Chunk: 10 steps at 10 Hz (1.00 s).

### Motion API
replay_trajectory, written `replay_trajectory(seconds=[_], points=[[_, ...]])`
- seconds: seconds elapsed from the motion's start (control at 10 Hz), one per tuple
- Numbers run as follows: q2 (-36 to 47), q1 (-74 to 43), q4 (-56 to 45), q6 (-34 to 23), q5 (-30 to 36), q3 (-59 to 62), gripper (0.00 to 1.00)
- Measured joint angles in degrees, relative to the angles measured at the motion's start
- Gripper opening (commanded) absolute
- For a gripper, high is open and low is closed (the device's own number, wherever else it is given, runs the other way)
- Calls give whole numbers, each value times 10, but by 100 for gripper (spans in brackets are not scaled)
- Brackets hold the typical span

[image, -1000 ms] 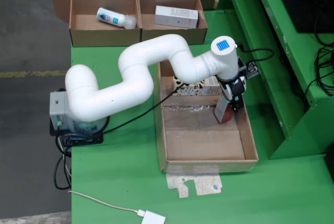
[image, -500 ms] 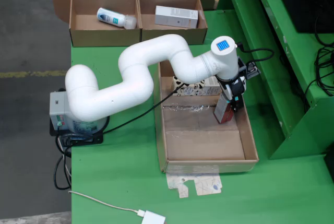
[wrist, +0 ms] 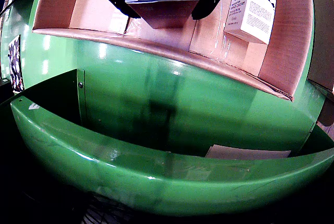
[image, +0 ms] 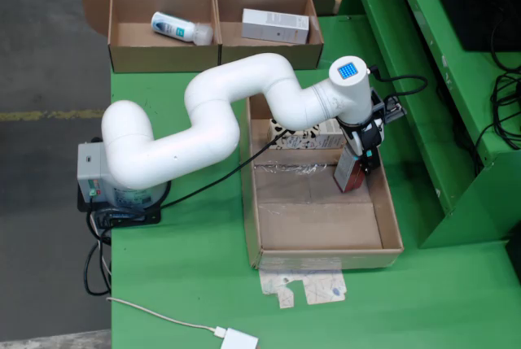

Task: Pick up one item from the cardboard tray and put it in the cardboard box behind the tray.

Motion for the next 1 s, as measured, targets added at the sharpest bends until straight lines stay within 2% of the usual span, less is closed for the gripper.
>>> replay_trajectory(seconds=[0.2, 0.3, 0.7, 1.0], points=[[0, 0, -3, -3, 1, 0, 0], [12, -4, -21, -7, 25, 0, 0], [118, -18, -127, -33, 47, 0, 0], [135, -4, -62, -25, 8, 0, 0]])
